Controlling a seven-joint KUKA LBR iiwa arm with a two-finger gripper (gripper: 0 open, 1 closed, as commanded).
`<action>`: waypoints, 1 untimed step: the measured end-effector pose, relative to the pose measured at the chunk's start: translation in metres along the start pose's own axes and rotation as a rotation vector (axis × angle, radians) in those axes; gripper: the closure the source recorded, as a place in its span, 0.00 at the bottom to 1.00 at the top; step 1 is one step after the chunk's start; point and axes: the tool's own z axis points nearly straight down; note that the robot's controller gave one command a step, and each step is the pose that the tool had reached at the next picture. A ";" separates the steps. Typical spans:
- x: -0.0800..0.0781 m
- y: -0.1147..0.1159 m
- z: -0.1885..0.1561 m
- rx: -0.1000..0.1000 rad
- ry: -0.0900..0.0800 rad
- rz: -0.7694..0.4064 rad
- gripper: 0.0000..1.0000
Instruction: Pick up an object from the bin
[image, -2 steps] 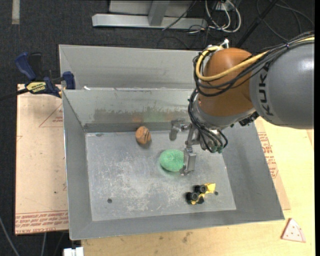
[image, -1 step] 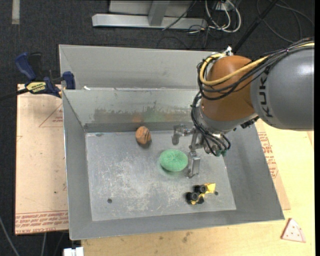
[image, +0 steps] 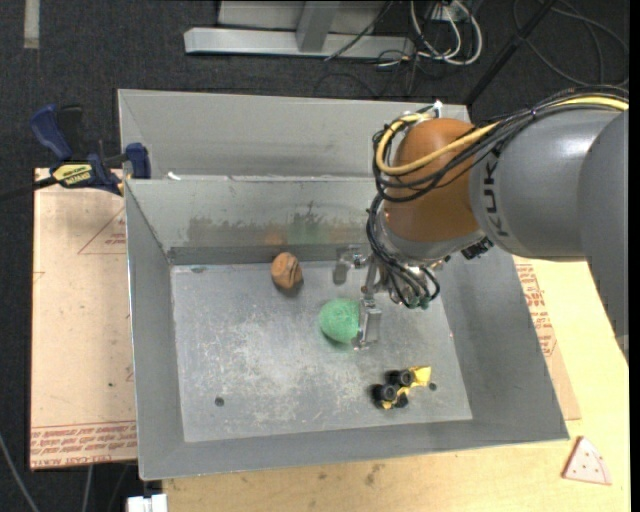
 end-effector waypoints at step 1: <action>0.026 -0.006 0.025 0.000 0.002 -0.081 1.00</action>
Offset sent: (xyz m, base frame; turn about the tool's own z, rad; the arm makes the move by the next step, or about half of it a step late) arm 0.0000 0.0000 0.0000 0.0000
